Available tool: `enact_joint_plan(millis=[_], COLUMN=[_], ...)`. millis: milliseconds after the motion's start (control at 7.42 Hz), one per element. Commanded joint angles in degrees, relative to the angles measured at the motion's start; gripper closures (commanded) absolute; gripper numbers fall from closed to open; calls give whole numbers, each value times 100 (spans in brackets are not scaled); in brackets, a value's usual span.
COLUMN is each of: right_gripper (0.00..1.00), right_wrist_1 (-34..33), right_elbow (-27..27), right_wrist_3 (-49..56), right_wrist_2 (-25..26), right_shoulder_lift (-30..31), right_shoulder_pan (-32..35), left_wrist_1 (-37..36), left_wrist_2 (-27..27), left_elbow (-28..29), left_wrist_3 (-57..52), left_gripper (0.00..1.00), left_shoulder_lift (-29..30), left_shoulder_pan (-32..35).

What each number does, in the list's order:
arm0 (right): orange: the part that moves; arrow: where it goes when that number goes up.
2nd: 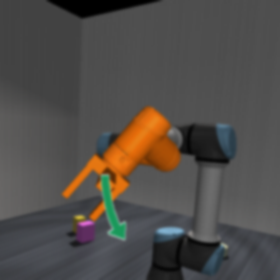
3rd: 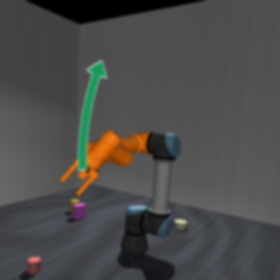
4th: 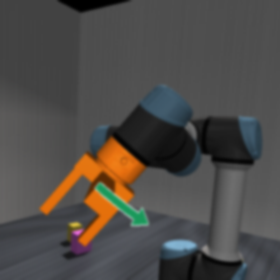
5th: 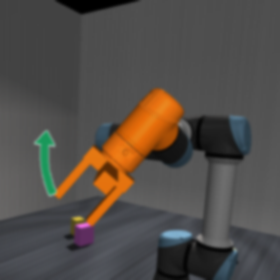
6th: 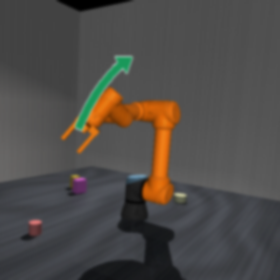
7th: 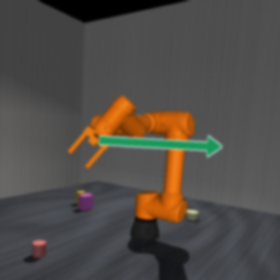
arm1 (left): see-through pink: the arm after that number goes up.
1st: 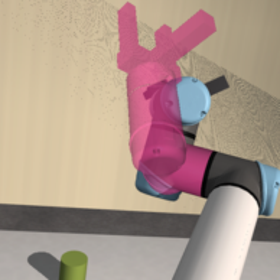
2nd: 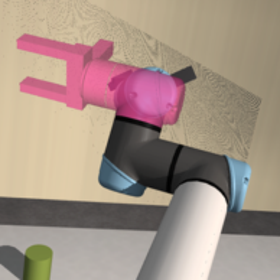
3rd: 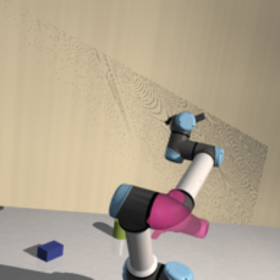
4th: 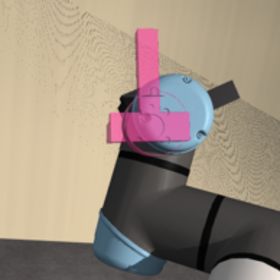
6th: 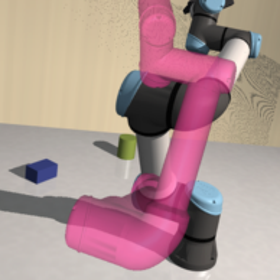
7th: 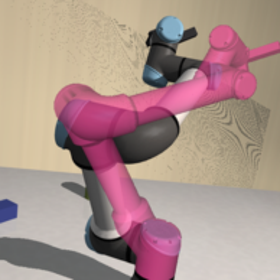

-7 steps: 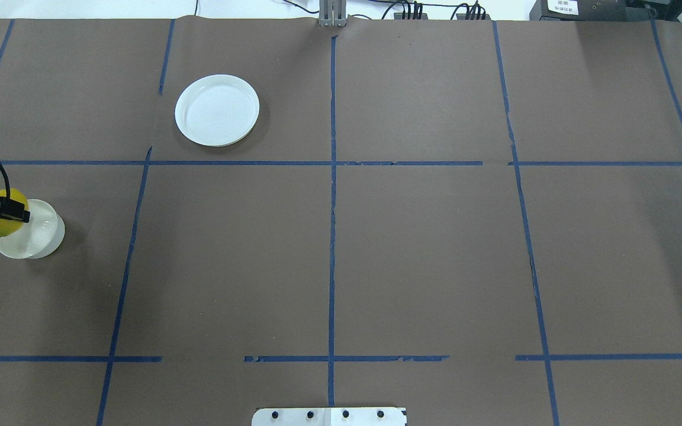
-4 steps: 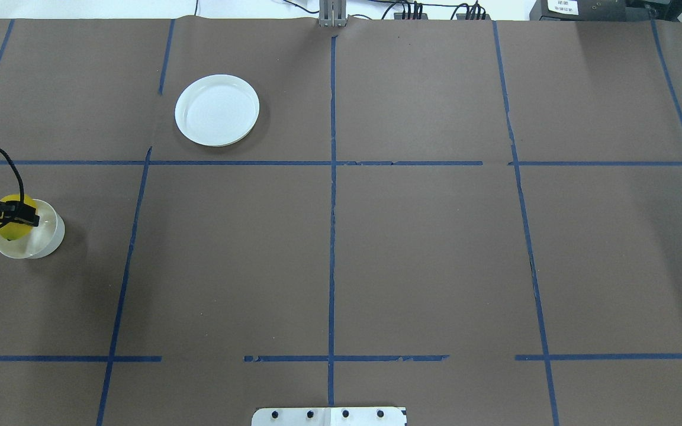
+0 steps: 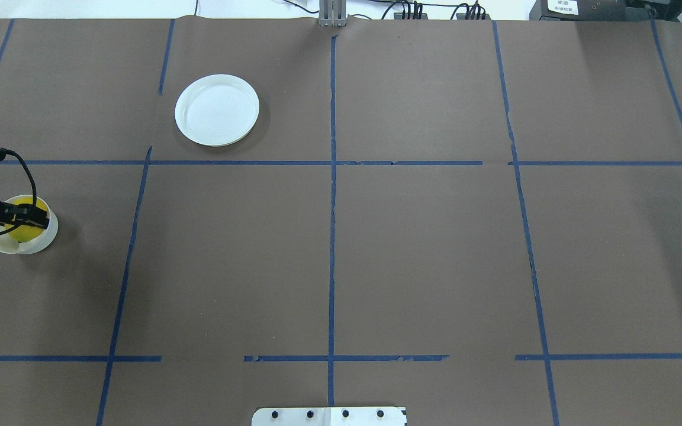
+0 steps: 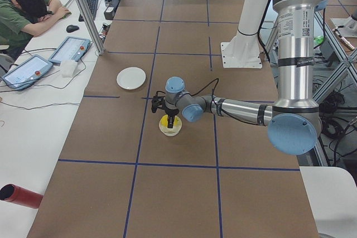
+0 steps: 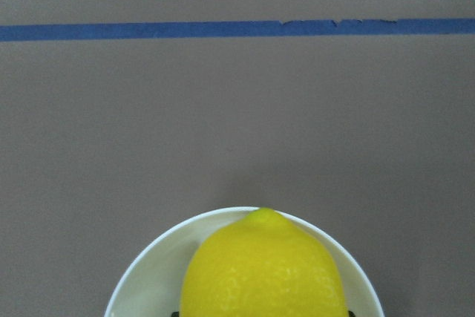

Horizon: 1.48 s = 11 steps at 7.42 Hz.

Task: Move lemon from plate to bowl

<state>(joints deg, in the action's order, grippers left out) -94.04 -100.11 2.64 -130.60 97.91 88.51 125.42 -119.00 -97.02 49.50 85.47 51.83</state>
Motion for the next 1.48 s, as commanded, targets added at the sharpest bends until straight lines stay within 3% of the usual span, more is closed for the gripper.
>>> enact_joint_plan(millis=[0, 404, 539, 944, 1348], right_gripper=[0, 0, 0, 0, 0], right_wrist_1=[0, 0, 0, 0, 0], right_elbow=[0, 0, 9, 0, 9], right_wrist_3=[0, 0, 0, 0, 0], right_wrist_2=[0, 0, 0, 0, 0], right_shoulder_lift=[0, 0, 0, 0, 0], right_shoulder_pan=[0, 0, 0, 0, 0], left_wrist_1=[0, -79, -201, -2059, -2240], left_wrist_2=[0, -96, -97, -123, -973], left_elbow=[7, -133, -186, -983, -960], left_wrist_3=[-37, -90, -681, -3212, -4707], left_gripper=[1, 1, 1, 1, 0], left_shoulder_lift=[5, -22, -4, 13, -590], left_shoulder_pan=[-15, 55, 456, 1985, 3155])
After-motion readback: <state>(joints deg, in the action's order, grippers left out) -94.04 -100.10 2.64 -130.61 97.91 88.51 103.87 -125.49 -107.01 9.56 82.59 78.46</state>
